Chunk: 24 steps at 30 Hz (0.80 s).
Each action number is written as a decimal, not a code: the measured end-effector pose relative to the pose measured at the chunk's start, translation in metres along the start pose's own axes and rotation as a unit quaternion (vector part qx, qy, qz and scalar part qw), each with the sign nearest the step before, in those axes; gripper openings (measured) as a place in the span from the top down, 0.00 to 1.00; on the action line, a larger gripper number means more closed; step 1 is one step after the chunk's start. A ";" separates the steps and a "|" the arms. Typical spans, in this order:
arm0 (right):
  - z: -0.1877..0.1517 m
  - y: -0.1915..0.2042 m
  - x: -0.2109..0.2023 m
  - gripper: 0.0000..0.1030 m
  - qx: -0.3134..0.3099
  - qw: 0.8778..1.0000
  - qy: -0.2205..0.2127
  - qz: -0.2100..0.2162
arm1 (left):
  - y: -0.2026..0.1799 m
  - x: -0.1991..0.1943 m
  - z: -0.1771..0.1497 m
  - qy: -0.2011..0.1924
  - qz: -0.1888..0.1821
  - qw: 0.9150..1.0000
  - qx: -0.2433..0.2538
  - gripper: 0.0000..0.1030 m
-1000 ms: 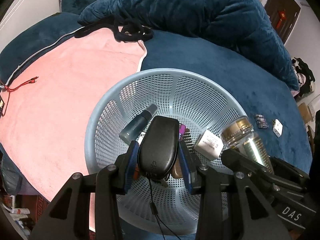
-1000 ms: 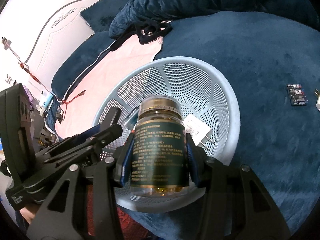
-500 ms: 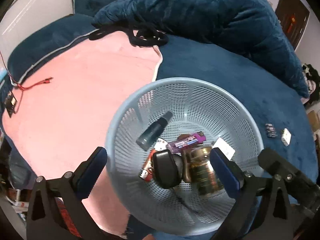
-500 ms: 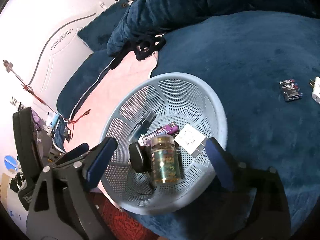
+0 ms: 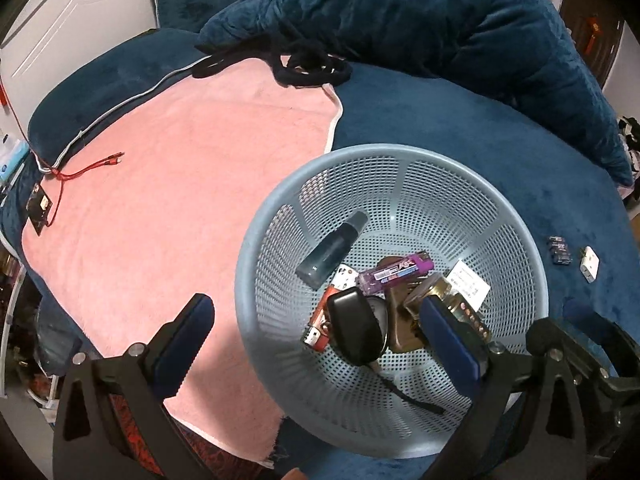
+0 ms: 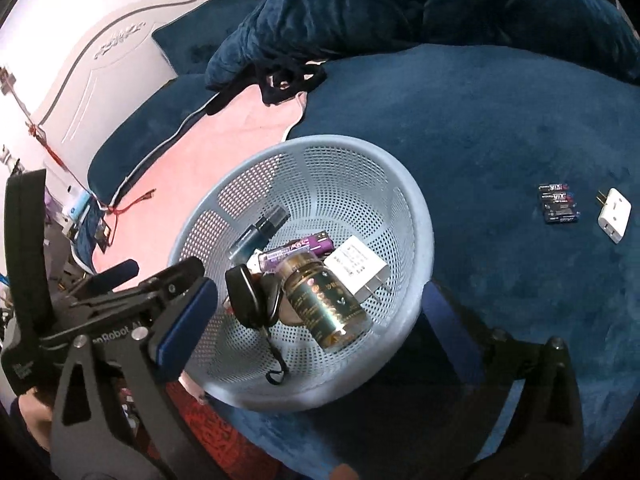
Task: Organize rigid objects
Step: 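Withdraw both tools from the basket toward the batteries and white adapter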
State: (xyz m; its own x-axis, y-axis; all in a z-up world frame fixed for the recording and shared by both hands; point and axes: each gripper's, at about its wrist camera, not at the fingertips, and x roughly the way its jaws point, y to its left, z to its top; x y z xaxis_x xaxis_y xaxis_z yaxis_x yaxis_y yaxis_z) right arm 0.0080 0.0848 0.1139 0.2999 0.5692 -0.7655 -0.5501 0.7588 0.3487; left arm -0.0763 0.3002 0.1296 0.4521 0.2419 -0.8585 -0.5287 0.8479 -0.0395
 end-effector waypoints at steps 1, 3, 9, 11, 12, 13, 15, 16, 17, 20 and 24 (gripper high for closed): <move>-0.001 0.000 0.001 0.00 -0.001 1.000 0.005 -0.003 | 0.000 0.000 -0.001 0.003 0.001 1.000 0.000 0.00; -0.002 -0.002 0.001 0.00 -0.001 1.000 0.013 -0.008 | 0.000 0.002 -0.002 0.012 -0.002 1.000 0.000 0.00; -0.007 -0.010 0.006 0.00 0.007 0.999 0.038 -0.038 | -0.004 0.004 -0.006 0.031 -0.008 0.999 0.003 0.00; -0.008 -0.013 0.007 0.00 0.008 0.998 0.046 -0.047 | -0.006 0.005 -0.007 0.037 -0.012 0.999 0.001 0.00; -0.009 -0.013 0.007 0.00 0.009 0.997 0.049 -0.051 | -0.006 0.005 -0.007 0.040 -0.013 0.999 0.000 0.00; -0.010 -0.013 0.007 0.00 0.009 0.997 0.052 -0.055 | -0.007 0.005 -0.007 0.041 -0.014 0.999 0.000 0.00; -0.011 -0.014 0.006 0.00 0.011 0.997 0.053 -0.055 | -0.009 0.004 -0.008 0.041 -0.013 0.999 0.002 0.00; -0.011 -0.015 0.005 0.00 0.011 0.997 0.052 -0.054 | -0.010 0.003 -0.008 0.041 -0.013 0.999 0.004 0.00; -0.011 -0.015 0.004 0.00 0.011 0.997 0.052 -0.054 | -0.010 0.003 -0.008 0.042 -0.014 0.999 0.005 0.00; -0.011 -0.015 0.003 0.00 0.013 0.997 0.053 -0.054 | -0.013 0.002 -0.007 0.043 -0.015 0.999 0.007 0.00; -0.011 -0.017 0.002 0.00 0.019 0.997 0.053 -0.054 | -0.018 0.001 -0.007 0.046 -0.017 0.999 0.013 0.00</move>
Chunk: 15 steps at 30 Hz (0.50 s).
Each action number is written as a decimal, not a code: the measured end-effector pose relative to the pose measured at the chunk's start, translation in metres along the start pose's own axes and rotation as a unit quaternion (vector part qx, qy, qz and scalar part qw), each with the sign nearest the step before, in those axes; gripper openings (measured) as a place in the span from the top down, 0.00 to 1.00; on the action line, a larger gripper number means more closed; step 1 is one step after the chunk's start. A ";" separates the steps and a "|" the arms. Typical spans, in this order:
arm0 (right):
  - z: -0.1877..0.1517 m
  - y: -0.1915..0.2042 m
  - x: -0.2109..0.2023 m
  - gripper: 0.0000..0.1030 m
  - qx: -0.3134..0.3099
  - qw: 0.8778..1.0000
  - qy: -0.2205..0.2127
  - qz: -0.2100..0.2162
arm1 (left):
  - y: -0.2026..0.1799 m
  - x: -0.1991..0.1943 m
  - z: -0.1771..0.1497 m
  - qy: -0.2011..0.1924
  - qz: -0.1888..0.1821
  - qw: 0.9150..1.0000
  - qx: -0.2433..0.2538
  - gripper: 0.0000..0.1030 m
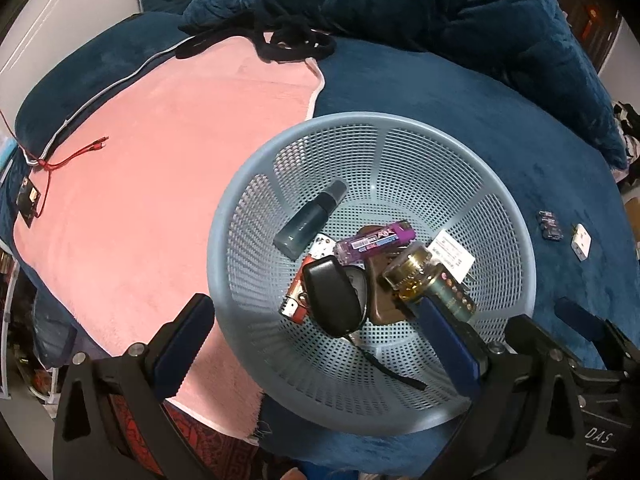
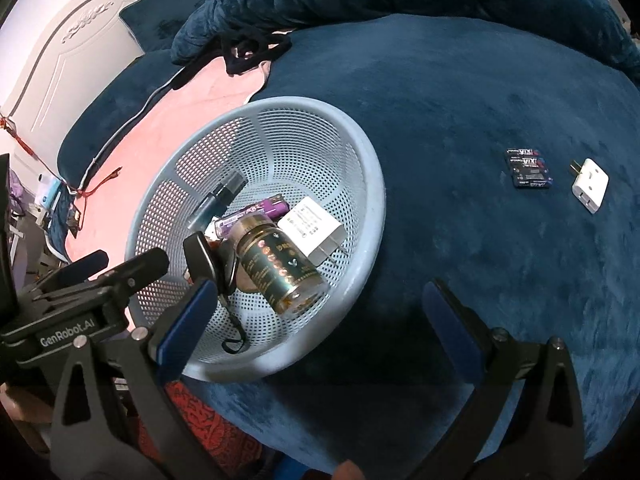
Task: Organize rigid objects
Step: 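Withdraw both tools from the basket toward the batteries and white adapter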
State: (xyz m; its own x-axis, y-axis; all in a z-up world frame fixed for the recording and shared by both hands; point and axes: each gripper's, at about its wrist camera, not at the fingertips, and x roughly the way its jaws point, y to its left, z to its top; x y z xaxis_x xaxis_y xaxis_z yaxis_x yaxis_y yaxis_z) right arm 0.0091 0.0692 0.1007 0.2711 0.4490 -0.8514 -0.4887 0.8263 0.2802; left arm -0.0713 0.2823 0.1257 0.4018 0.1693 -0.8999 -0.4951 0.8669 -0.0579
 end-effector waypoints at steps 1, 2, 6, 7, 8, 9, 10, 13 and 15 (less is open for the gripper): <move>0.000 -0.001 0.000 0.00 0.001 1.000 0.000 0.001 | -0.001 0.000 0.000 0.000 -0.001 1.000 0.001 0.00; 0.000 -0.002 0.000 0.00 0.003 1.000 0.001 0.001 | -0.003 -0.001 0.000 0.001 -0.001 1.000 0.002 0.00; 0.000 -0.004 0.000 0.00 0.006 1.000 0.001 0.003 | -0.008 0.000 0.001 0.002 -0.001 1.000 0.010 0.00; 0.000 -0.004 -0.001 0.00 0.007 1.000 0.001 0.004 | -0.010 0.000 0.000 0.003 -0.001 1.000 0.011 0.00; 0.000 -0.005 -0.001 0.00 0.007 1.000 0.001 0.004 | -0.011 0.000 0.000 0.004 0.000 1.000 0.012 0.00; -0.001 -0.005 -0.001 0.00 0.009 1.000 0.001 0.005 | -0.012 0.000 0.001 0.005 -0.001 1.000 0.013 0.00; 0.000 -0.005 -0.001 0.00 0.010 1.000 0.001 0.004 | -0.013 0.000 0.001 0.005 0.000 1.000 0.014 0.00; 0.000 -0.007 -0.002 0.00 0.015 1.000 0.000 0.005 | -0.015 0.000 0.001 0.005 0.000 1.000 0.015 0.00; 0.000 -0.008 -0.002 0.00 0.016 1.000 0.000 0.005 | -0.016 0.000 0.002 0.004 0.001 1.000 0.016 0.00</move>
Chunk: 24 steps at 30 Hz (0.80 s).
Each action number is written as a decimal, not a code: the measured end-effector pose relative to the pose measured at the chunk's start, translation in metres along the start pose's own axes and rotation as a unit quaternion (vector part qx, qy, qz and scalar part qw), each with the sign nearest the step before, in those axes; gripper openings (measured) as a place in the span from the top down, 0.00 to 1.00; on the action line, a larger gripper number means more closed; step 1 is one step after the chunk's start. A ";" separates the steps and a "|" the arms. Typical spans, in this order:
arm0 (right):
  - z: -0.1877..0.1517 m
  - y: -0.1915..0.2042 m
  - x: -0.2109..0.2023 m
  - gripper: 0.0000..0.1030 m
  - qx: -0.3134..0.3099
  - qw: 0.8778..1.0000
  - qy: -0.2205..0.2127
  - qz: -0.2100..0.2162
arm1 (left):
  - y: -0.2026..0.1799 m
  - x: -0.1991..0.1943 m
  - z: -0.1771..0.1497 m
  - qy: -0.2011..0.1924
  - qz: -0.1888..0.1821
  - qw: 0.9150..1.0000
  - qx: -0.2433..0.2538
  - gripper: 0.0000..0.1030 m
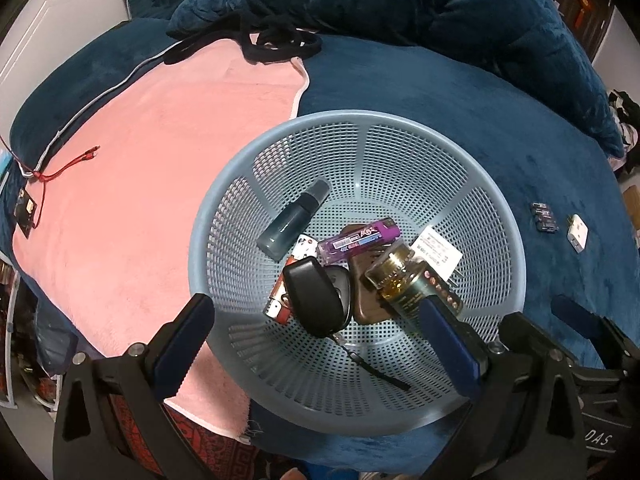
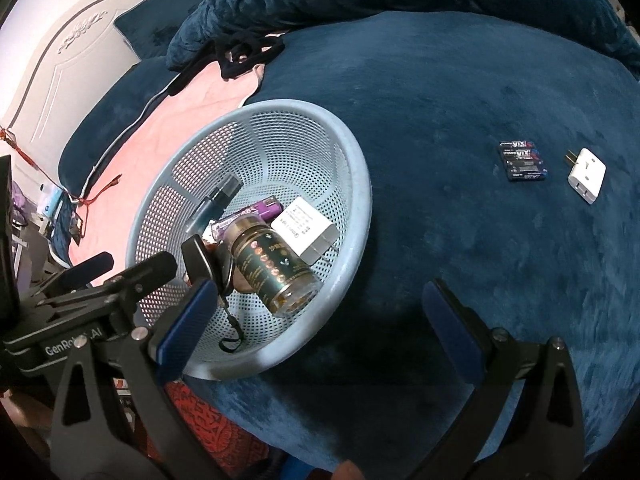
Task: Organize rigid objects
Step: 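Withdraw both tools from the basket toward the batteries and white adapter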
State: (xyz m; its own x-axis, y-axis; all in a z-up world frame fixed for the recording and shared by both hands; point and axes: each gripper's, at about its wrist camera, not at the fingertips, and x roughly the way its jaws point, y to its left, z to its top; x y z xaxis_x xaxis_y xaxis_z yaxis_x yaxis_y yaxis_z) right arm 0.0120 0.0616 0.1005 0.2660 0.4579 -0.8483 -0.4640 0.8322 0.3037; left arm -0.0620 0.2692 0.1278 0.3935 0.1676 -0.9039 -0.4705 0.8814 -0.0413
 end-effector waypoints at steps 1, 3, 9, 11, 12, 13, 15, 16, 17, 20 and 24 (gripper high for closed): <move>0.000 0.000 0.000 0.00 0.001 1.000 0.000 0.000 | -0.001 0.000 0.000 0.000 0.001 1.000 0.001 0.00; 0.000 -0.002 0.000 0.00 0.003 1.000 0.001 0.001 | -0.002 0.000 0.001 0.000 0.001 1.000 0.002 0.00; 0.000 -0.003 0.000 0.00 0.004 1.000 0.001 0.001 | -0.003 0.001 0.001 0.002 0.002 1.000 0.002 0.00; 0.000 -0.003 0.000 0.00 0.004 1.000 0.001 0.001 | -0.003 0.001 0.001 0.002 0.002 1.000 0.002 0.00; 0.000 -0.003 0.000 0.00 0.004 1.000 0.001 0.001 | -0.003 0.001 0.001 0.002 0.002 1.000 0.002 0.00; 0.000 -0.004 0.000 0.00 0.004 1.000 0.001 0.001 | -0.003 0.001 0.001 0.002 0.002 1.000 0.002 0.00; 0.000 -0.004 0.000 0.00 0.004 1.000 0.001 0.002 | -0.003 0.001 0.001 0.002 0.002 1.000 0.002 0.00; 0.000 -0.005 0.000 0.00 0.005 1.000 0.001 0.002 | -0.003 0.001 0.001 0.003 0.002 1.000 0.003 0.00; 0.000 -0.005 0.000 0.00 0.006 1.000 0.001 0.002 | -0.004 0.001 0.001 0.003 0.002 1.000 0.004 0.00; 0.000 -0.007 -0.001 0.00 0.011 1.000 0.000 0.003 | -0.006 0.002 0.001 0.003 0.002 1.000 0.006 0.01; 0.000 -0.008 -0.003 0.00 0.016 1.000 -0.002 0.004 | -0.009 0.000 0.002 0.001 0.002 1.000 0.009 0.00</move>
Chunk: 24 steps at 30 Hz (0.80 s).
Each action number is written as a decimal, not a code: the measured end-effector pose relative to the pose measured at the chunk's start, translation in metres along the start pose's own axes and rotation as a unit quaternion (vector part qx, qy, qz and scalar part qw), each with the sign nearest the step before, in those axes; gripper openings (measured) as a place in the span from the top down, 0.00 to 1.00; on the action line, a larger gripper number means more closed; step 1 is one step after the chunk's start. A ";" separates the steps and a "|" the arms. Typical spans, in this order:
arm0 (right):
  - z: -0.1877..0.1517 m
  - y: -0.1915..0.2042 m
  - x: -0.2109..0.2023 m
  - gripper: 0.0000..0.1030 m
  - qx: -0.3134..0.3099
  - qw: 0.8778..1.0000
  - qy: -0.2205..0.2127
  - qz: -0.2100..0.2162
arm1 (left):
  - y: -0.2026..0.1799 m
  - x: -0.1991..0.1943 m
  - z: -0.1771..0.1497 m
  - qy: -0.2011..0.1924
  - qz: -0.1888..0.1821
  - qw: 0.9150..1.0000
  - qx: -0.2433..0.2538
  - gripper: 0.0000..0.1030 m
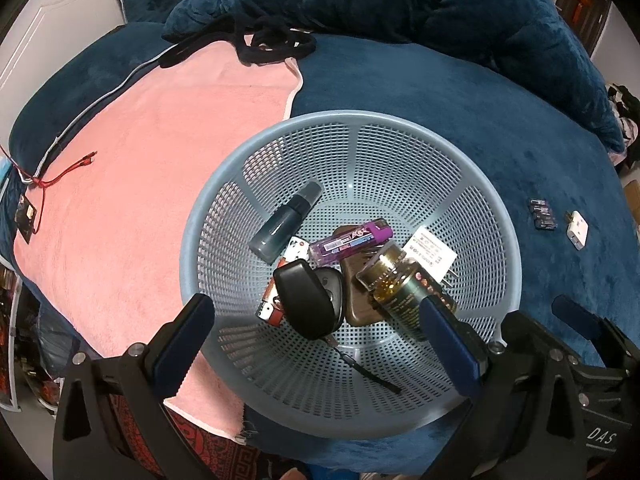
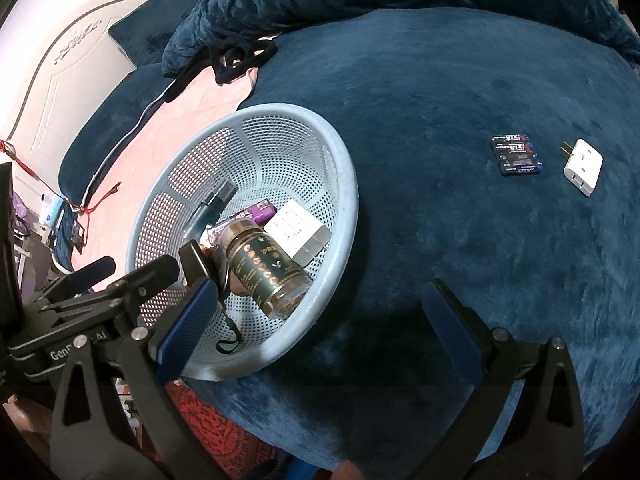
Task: Organize rigid objects
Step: 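Withdraw both tools from the basket toward the batteries and white adapter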
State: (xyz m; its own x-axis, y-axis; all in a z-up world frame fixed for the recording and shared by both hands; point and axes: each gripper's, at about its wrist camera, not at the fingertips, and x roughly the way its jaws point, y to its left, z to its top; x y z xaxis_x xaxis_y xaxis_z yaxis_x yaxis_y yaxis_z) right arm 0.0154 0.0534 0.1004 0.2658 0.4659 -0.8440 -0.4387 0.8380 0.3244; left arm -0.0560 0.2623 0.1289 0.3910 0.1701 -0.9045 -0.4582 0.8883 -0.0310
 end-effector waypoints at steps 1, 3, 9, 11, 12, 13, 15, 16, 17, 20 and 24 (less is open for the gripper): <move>0.000 -0.001 -0.001 0.00 0.002 1.000 -0.001 0.001 | -0.001 0.000 0.000 -0.001 0.000 1.000 0.001 0.00; 0.000 -0.003 -0.002 0.00 0.006 1.000 -0.002 0.002 | -0.004 -0.001 0.001 -0.002 -0.001 1.000 0.003 0.00; 0.000 -0.021 -0.008 0.00 0.029 1.000 -0.009 -0.002 | -0.019 0.000 0.005 -0.005 -0.010 1.000 0.013 0.00; 0.000 -0.029 -0.010 0.00 0.040 0.999 -0.010 -0.005 | -0.026 0.001 0.006 -0.005 -0.015 1.000 0.018 0.00; 0.000 -0.033 -0.011 0.00 0.046 0.999 -0.011 -0.007 | -0.030 0.002 0.006 -0.005 -0.018 1.000 0.020 0.00; 0.000 -0.038 -0.013 0.00 0.052 0.999 -0.012 -0.008 | -0.034 0.003 0.007 -0.005 -0.021 0.999 0.024 0.00; 0.000 -0.047 -0.015 0.00 0.064 0.998 -0.015 -0.011 | -0.042 0.005 0.007 -0.004 -0.025 0.999 0.030 0.00; 0.000 -0.052 -0.017 0.00 0.070 0.997 -0.016 -0.012 | -0.046 0.006 0.008 -0.003 -0.027 0.999 0.033 0.00; -0.001 -0.057 -0.018 0.00 0.077 0.997 -0.018 -0.014 | -0.049 0.007 0.008 -0.003 -0.029 0.999 0.035 0.00; -0.002 -0.068 -0.021 0.00 0.091 0.995 -0.021 -0.017 | -0.061 0.009 0.009 -0.002 -0.035 0.998 0.043 0.00; -0.003 -0.085 -0.028 0.00 0.114 0.993 -0.031 -0.023 | -0.077 0.010 0.011 -0.005 -0.043 0.998 0.053 0.00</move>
State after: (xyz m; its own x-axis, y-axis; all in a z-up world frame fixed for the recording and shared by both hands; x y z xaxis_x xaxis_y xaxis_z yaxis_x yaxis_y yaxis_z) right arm 0.0424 -0.0320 0.0952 0.3365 0.4364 -0.8345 -0.2214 0.8980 0.3803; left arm -0.0082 0.2004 0.1264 0.4334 0.0942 -0.8963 -0.3360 0.9397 -0.0637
